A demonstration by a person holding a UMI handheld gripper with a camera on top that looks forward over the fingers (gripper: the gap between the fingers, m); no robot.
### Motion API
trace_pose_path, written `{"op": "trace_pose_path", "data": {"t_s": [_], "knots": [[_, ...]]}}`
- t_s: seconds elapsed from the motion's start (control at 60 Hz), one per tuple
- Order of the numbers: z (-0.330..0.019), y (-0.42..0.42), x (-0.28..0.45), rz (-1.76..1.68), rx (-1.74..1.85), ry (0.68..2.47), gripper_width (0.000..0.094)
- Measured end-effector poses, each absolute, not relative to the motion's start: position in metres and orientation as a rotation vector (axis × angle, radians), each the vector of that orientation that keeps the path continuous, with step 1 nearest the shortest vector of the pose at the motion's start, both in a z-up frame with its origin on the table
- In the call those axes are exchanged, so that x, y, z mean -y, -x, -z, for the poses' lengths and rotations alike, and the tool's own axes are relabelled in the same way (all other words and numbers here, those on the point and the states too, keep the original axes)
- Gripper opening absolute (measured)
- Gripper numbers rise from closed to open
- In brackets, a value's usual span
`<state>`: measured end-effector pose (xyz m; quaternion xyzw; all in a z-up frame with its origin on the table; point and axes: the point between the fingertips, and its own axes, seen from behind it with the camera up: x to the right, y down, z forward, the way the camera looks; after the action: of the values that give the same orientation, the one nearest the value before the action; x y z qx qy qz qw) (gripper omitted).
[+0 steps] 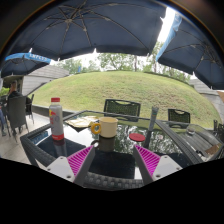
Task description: Pour water
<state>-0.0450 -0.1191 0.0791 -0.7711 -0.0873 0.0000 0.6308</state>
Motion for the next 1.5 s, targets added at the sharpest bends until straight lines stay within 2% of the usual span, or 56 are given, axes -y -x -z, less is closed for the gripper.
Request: {"op": "trace_pose_path", "data": {"t_s": [0.217, 0.55, 0.783, 0.85, 0.9, 1.117, 1.283, 1.4, 1.5], "knots": [[-0.093, 0.085, 0.110, -0.092, 0.259, 1.717, 0.0827], [-0.110, 0.266, 0.052, -0.289, 0.415, 1.649, 0.0824], [-0.097, 0.321, -0.010, -0.235, 0.353, 1.681, 0.0813], [-0.097, 0.325, -0.027, -0.211, 0.333, 1.677, 0.0736], [-0.091, 0.322, -0.033, -0.180, 0.317, 1.697, 0.0550], [-0.094, 0.322, -0.036, -0.217, 0.307, 1.695, 0.0527], [-0.094, 0.319, -0.042, -0.240, 0.298, 1.699, 0.0399], [-0.097, 0.308, -0.054, -0.317, 0.209, 1.714, 0.0393], [-0.131, 0.291, -0.064, -0.534, 0.008, 1.663, 0.0395]]}}
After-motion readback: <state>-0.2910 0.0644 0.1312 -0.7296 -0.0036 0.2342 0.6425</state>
